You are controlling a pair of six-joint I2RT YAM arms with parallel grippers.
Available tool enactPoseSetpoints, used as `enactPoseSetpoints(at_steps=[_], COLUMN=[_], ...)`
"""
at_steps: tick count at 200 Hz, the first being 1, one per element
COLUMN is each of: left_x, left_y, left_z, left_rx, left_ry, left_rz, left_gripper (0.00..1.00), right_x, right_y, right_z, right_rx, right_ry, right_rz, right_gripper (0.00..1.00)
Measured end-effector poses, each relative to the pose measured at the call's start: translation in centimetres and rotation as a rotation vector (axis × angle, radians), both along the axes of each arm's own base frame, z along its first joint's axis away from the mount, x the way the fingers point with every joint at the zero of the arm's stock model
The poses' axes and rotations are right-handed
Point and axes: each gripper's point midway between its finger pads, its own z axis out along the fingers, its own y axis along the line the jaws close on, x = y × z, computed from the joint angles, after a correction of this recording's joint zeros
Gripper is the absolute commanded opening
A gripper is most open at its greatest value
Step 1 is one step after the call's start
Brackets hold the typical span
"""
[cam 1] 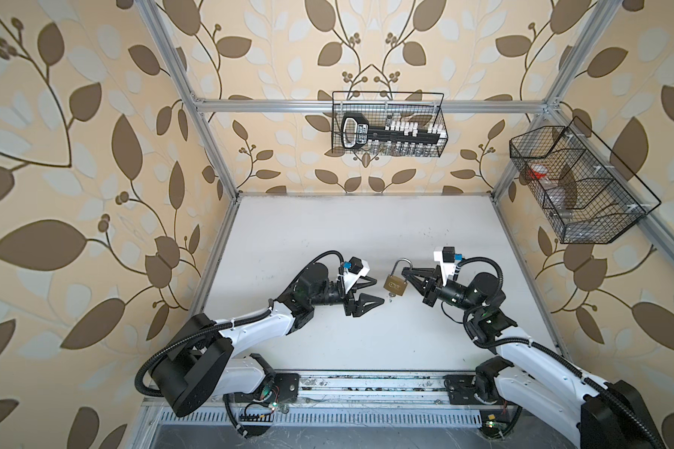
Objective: Unlock with the key
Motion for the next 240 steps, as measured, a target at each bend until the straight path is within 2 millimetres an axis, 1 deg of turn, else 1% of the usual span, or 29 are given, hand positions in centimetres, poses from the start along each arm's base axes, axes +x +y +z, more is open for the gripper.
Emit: enactPoseSetpoints(at_steps=[38, 60, 100, 129, 148, 166, 185, 199, 220, 240], left_x=[-0.4, -0.5, 0.3, 0.6, 0.6, 0.6, 0.6, 0.6, 0.6, 0.7], left_y=[-0.4, -0.6, -0.7, -0.6, -0.9, -1.2, -1.8, -2.1, -2.3, -2.3], left_z=[-0.4, -0.2, 0.5, 0.7, 0.2, -0.8, -1.8, -2.1, -1.6, -0.4], left_rx=[-0.001, -0.019, -0.047, -0.067, -0.066, -0.055, -0.052, -0.060, -0.091, -0.137], left_ry=[0.045, 0.052, 0.032, 0.015, 0.035, 0.084, 0.134, 0.155, 0.157, 0.128], left_rz=[-0.042, -0.052, -0.017, 0.001, -0.013, -0.046, -0.078, -0.093, -0.107, -0.110], left_gripper=[0.68, 0.68, 0.68, 0.65, 0.62, 0.58, 0.56, 0.55, 0.54, 0.52], right_x=[-0.1, -0.3, -0.6, -0.8, -0.9, -0.9, -0.9, -0.9, -0.9, -0.9], right_y=[0.1, 0.4, 1.3, 1.7, 1.8, 1.8, 1.8, 1.8, 1.9, 2.2], right_z=[0.2, 0.1, -1.0, -1.5, -1.4, -1.5, -1.5, -1.5, -1.7, -2.3], right_rx=[0.003, 0.001, -0.016, -0.024, -0.024, -0.025, -0.025, -0.025, -0.030, -0.041], right_ry=[-0.008, -0.006, 0.023, 0.037, 0.035, 0.036, 0.036, 0.035, 0.040, 0.059], right_rz=[0.004, 0.018, 0.051, 0.068, 0.070, 0.070, 0.070, 0.070, 0.073, 0.082], right_gripper=[0.00, 0.00, 0.00, 0.00, 0.00, 0.00, 0.00, 0.00, 0.00, 0.00])
